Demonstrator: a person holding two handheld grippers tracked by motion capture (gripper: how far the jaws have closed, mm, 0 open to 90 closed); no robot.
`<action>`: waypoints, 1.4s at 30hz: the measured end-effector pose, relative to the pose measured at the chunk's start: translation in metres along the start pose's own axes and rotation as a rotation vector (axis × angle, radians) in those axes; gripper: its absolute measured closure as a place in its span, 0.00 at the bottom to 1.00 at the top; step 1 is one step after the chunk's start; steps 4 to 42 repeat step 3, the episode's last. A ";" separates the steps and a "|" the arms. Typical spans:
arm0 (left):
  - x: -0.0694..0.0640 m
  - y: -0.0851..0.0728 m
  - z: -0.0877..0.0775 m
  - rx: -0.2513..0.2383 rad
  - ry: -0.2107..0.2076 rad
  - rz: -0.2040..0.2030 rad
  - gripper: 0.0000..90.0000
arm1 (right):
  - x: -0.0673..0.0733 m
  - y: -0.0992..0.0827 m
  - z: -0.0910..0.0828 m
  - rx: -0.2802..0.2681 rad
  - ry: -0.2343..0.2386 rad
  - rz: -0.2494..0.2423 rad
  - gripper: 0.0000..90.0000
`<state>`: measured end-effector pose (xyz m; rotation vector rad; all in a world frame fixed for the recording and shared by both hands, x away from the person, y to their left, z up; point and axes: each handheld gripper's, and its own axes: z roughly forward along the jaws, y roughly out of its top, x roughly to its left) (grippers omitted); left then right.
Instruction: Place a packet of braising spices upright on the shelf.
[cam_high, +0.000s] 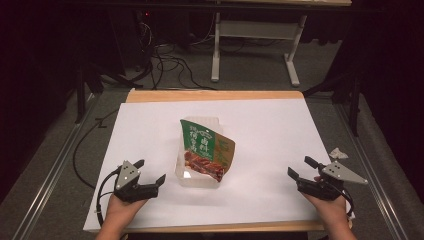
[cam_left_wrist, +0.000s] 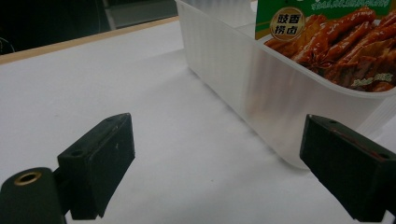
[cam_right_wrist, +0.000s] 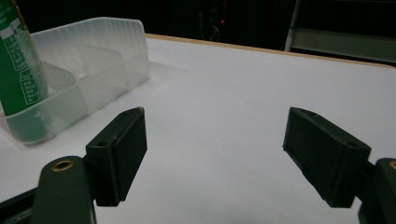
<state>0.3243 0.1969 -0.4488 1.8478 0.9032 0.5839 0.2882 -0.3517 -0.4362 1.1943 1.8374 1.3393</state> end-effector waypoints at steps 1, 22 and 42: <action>0.000 0.000 0.000 0.000 -0.002 0.001 0.12 | 0.000 0.000 0.000 -0.002 0.003 0.001 0.24; 0.000 0.000 0.000 0.000 -0.002 0.001 0.13 | 0.000 0.000 0.000 -0.004 0.000 -0.001 0.24; 0.000 0.000 0.000 0.000 -0.002 0.001 0.13 | 0.000 0.000 0.000 -0.004 0.000 -0.001 0.24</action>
